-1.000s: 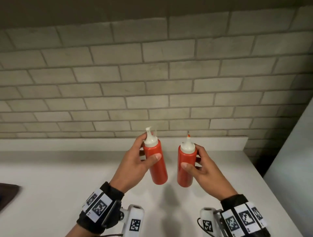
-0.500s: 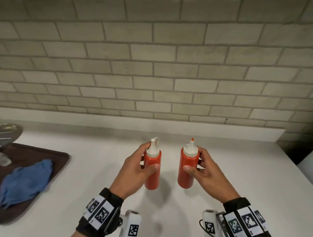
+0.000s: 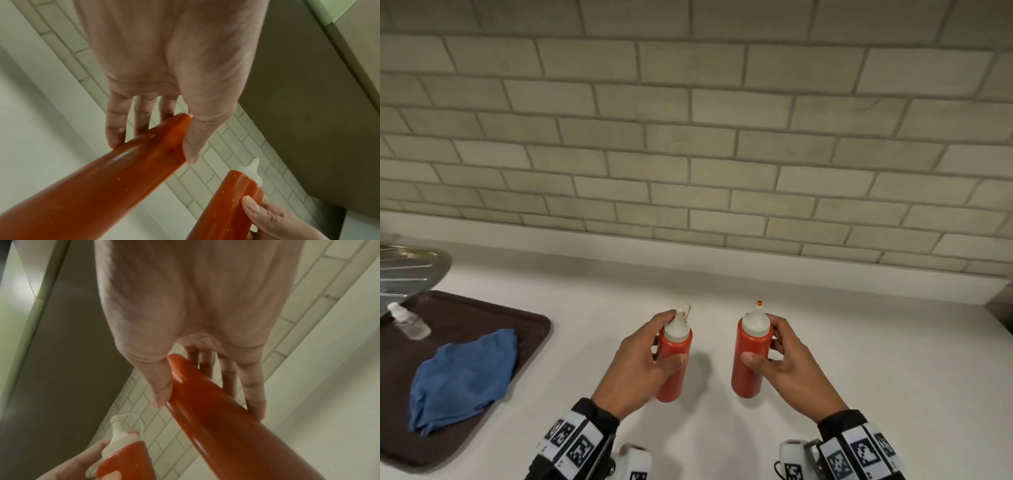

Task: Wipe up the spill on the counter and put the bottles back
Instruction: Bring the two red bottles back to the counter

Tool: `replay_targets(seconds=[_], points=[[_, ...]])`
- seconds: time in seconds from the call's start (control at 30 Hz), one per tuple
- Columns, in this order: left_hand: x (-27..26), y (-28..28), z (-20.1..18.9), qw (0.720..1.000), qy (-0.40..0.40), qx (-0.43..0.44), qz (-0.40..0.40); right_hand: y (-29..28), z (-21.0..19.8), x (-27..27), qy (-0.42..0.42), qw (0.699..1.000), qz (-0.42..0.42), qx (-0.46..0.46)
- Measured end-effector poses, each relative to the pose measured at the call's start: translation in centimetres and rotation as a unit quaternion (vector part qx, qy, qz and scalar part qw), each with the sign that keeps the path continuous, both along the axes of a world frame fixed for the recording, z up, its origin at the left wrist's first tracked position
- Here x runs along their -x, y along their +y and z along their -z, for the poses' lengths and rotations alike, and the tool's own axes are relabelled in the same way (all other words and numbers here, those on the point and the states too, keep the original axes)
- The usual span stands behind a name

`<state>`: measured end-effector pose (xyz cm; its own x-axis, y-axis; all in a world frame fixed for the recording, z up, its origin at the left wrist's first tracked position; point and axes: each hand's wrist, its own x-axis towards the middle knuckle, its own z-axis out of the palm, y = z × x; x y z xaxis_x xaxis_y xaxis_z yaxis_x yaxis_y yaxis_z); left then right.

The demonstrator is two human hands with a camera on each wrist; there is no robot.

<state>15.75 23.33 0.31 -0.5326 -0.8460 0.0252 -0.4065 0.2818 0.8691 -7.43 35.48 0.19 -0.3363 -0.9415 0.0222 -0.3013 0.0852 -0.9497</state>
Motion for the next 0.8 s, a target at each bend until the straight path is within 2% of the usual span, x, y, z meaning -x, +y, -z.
replay_targets(seconds=[0.1, 0.37, 0.63, 0.8], points=[[1.7, -1.8, 0.2, 0.999, -0.025, 0.006, -0.021, -2.4, 0.4, 1.1, 0.001, 1.0, -0.003, -0.004], [8.5, -7.7, -0.3, 0.988, -0.135, 0.072, -0.01, -10.3, 1.5, 5.0, 0.029, 0.999, 0.004, -0.017], [15.1, -15.5, -1.2, 0.985, -0.145, 0.093, -0.003, -18.9, 2.5, 8.4, 0.043, 0.997, 0.046, -0.041], [17.9, -19.4, -0.4, 0.99, -0.112, 0.086, -0.012, -23.0, 3.5, 10.2, 0.047, 0.994, 0.076, -0.057]])
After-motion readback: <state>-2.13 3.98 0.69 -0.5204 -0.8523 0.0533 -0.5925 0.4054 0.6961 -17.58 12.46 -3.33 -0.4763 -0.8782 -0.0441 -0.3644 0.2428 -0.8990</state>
